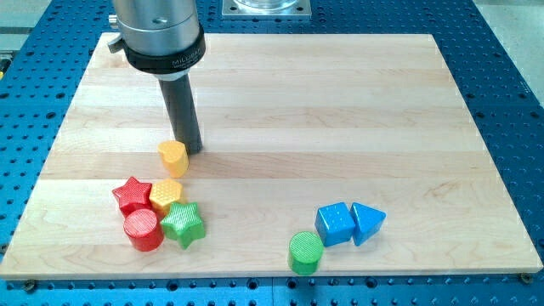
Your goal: Move the heart above the red star
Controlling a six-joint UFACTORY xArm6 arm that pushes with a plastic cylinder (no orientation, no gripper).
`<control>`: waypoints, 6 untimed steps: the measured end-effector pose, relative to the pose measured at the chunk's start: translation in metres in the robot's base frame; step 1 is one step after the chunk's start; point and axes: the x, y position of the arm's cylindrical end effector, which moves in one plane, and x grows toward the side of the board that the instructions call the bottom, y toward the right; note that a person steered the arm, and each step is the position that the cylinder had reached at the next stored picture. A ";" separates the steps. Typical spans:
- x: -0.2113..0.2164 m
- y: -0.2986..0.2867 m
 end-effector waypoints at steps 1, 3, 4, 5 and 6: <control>-0.009 0.060; 0.024 0.046; 0.024 -0.005; 0.024 -0.036; 0.024 -0.041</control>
